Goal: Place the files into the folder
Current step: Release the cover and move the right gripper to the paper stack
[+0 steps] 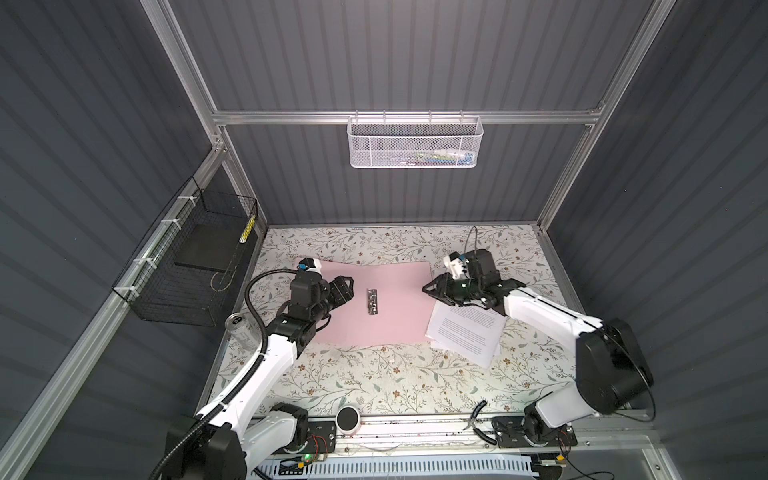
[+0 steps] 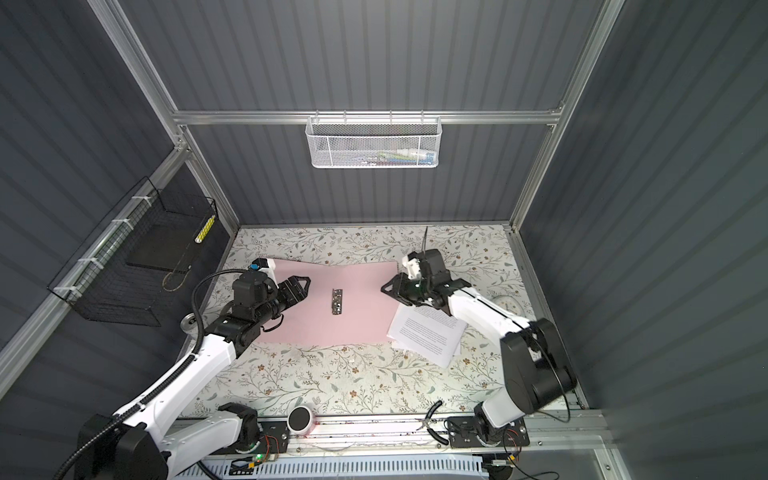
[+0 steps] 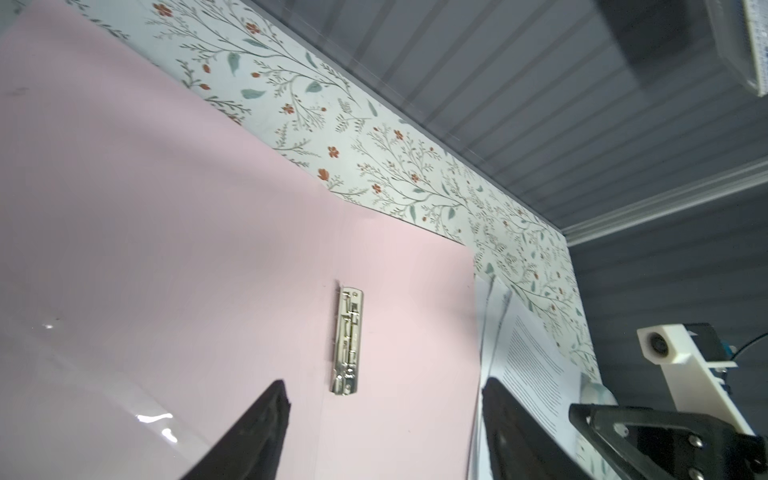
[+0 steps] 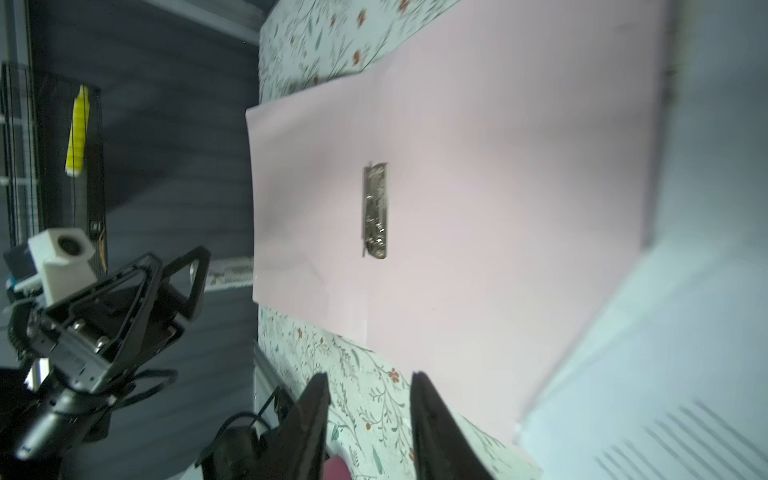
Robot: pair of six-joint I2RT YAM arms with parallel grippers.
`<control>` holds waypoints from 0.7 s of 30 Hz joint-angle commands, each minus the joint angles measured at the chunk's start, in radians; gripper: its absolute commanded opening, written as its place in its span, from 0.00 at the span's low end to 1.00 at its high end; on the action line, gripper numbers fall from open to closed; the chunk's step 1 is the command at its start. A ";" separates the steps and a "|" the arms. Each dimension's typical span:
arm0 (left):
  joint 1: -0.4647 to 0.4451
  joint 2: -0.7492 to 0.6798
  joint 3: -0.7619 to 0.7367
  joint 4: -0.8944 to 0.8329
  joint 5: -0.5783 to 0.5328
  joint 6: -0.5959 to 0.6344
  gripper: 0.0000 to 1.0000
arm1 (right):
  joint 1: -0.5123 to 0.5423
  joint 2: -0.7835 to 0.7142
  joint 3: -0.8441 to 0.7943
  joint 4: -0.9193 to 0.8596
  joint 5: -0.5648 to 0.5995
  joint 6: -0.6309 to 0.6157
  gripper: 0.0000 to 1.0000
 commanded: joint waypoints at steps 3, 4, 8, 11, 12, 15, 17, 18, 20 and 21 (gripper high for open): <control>-0.060 -0.037 0.086 -0.100 0.080 0.066 0.82 | -0.149 -0.250 -0.181 -0.246 0.272 -0.073 0.44; -0.068 -0.036 0.088 -0.106 0.074 0.072 0.85 | -0.183 -0.291 -0.207 -0.260 0.289 -0.083 0.45; -0.089 0.004 0.084 -0.087 0.093 0.079 0.95 | -0.317 -0.418 -0.281 -0.343 0.341 -0.123 0.49; -0.115 0.052 0.079 -0.055 0.101 0.077 0.95 | -0.411 -0.442 -0.330 -0.346 0.300 -0.128 0.49; -0.123 0.067 0.079 -0.046 0.099 0.077 0.94 | -0.436 -0.442 -0.346 -0.336 0.292 -0.128 0.49; -0.133 0.095 0.073 -0.022 0.097 0.069 0.93 | -0.483 -0.404 -0.382 -0.294 0.264 -0.128 0.49; -0.133 0.106 0.071 -0.013 0.098 0.064 0.93 | -0.505 -0.355 -0.391 -0.271 0.232 -0.122 0.49; -0.133 0.112 0.070 -0.010 0.098 0.065 0.93 | -0.511 -0.321 -0.397 -0.234 0.219 -0.120 0.48; -0.133 0.119 0.066 -0.009 0.094 0.065 0.92 | -0.516 -0.283 -0.404 -0.202 0.214 -0.116 0.47; -0.133 0.119 0.060 -0.006 0.090 0.064 0.92 | -0.516 -0.269 -0.407 -0.184 0.212 -0.115 0.47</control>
